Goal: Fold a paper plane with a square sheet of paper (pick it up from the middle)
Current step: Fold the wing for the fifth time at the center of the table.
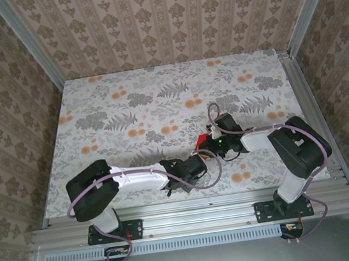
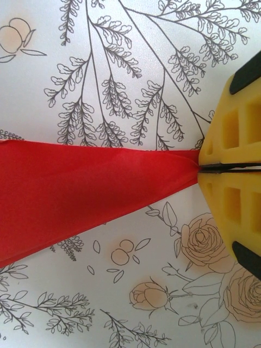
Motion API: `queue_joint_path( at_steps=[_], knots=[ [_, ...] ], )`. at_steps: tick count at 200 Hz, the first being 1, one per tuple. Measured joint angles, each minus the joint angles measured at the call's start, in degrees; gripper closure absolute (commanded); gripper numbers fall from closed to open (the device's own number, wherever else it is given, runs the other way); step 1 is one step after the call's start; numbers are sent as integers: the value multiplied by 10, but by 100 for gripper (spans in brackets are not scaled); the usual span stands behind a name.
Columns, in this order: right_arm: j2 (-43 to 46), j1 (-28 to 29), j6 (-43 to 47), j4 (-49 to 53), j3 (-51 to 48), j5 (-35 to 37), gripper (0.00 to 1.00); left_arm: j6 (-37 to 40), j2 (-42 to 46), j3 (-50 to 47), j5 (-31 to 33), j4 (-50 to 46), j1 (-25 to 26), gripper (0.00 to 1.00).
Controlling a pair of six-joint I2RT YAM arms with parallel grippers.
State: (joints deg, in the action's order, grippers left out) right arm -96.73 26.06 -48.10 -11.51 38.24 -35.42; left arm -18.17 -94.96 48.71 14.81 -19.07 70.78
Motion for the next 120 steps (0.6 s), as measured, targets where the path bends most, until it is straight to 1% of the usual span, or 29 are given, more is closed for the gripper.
queue_joint_path(
  at_steps=[49, 120],
  knots=[
    [-42, 0, 6, -5, 21, -2, 95, 5, 2, -4, -2, 5, -1, 90],
    [-58, 0, 32, 6, 38, -4, 95, 14, 5, -7, -5, 13, -3, 89]
  ],
)
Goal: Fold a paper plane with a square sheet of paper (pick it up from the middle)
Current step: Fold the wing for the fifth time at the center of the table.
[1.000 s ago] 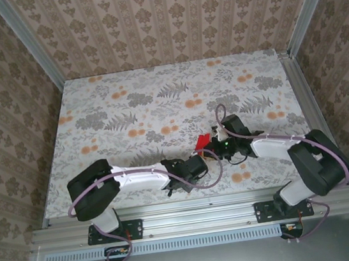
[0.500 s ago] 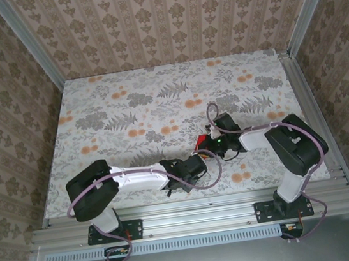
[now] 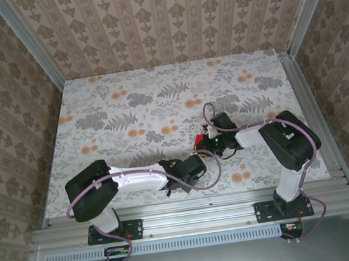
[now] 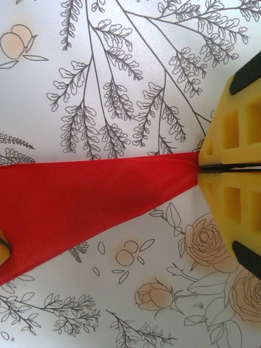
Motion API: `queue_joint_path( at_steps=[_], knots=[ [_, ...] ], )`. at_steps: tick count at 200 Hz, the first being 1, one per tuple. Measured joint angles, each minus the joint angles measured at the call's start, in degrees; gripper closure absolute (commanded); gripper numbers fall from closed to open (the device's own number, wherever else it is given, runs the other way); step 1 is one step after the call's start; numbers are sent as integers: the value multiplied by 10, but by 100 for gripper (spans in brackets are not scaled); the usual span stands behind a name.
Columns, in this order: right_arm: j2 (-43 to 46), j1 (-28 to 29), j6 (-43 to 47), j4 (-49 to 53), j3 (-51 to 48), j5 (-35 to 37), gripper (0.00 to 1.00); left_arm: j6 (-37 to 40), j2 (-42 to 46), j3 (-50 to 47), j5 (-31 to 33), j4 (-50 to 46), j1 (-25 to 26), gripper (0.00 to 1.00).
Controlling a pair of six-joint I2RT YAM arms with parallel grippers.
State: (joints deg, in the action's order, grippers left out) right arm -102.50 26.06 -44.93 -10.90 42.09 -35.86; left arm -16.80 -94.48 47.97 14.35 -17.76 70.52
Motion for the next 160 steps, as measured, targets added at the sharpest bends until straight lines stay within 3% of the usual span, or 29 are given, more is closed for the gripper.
queue_joint_path(
  at_steps=[56, 103, 160],
  knots=[
    [-8, -1, 30, 20, 13, -5, 95, 1, 10, -1, -15, -7, -2, 82],
    [-8, -1, 43, 21, 14, -6, 95, 0, 88, 2, -54, -37, -6, 78],
    [-7, -1, 45, 17, 10, -7, 95, -38, 138, -9, -124, 6, -103, 88]
  ],
)
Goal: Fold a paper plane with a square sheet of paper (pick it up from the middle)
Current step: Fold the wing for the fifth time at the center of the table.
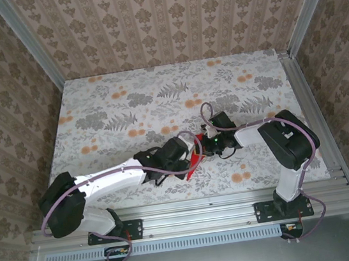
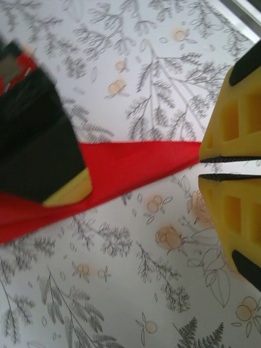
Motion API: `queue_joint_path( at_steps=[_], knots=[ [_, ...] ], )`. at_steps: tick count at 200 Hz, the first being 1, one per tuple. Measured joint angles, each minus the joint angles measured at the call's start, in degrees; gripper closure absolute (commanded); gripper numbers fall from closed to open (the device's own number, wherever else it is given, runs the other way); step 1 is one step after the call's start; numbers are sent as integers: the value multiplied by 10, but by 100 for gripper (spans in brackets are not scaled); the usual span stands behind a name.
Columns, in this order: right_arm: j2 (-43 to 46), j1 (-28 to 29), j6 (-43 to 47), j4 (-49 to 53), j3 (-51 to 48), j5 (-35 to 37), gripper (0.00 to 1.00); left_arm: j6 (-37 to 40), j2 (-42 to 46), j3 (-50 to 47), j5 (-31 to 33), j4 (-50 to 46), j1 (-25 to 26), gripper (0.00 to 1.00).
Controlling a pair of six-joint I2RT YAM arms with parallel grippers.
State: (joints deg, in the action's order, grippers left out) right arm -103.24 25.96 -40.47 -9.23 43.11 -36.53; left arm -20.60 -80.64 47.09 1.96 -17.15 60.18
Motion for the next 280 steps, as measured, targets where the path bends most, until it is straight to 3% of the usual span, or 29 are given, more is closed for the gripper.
queue_joint_path(
  at_steps=[81, 122, 280],
  knots=[
    [0, -1, 0, -7, -3, -2, 96, -140, -54, -95, -159, 161, -63, 95],
    [0, -1, 0, -10, -4, -4, 97, -197, -84, -111, -209, 238, -66, 97],
    [0, -3, -2, -25, -12, -8, 98, -225, -112, -134, -226, 305, -42, 98]
  ],
)
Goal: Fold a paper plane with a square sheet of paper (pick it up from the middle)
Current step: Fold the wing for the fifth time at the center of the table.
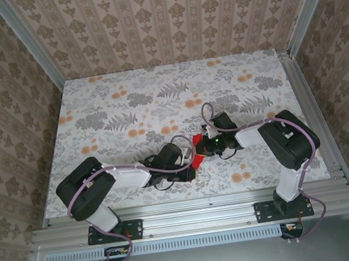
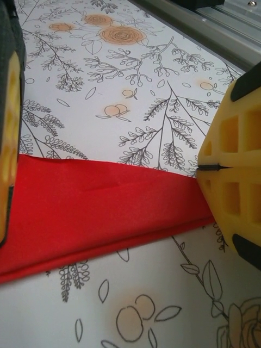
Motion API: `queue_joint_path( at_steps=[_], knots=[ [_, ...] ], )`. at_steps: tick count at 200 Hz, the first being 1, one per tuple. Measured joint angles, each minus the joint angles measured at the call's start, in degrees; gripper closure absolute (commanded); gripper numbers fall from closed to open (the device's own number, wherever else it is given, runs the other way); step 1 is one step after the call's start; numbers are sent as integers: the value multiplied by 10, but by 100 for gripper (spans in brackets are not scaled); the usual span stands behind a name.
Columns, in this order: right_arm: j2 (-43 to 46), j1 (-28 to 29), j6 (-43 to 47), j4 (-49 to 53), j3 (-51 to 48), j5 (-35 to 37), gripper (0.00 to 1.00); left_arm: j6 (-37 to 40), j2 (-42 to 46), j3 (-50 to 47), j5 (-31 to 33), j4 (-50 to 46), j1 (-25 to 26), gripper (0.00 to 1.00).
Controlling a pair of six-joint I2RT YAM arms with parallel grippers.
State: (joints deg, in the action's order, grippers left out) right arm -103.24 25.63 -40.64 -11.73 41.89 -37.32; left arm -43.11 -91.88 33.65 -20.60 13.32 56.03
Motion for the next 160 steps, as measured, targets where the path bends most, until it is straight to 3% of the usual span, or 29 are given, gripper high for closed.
queue_joint_path(
  at_steps=[160],
  knots=[
    [-3, -3, 0, -3, -2, -6, 99, -38, 34, -40, 54, 21, 65, 99]
  ],
)
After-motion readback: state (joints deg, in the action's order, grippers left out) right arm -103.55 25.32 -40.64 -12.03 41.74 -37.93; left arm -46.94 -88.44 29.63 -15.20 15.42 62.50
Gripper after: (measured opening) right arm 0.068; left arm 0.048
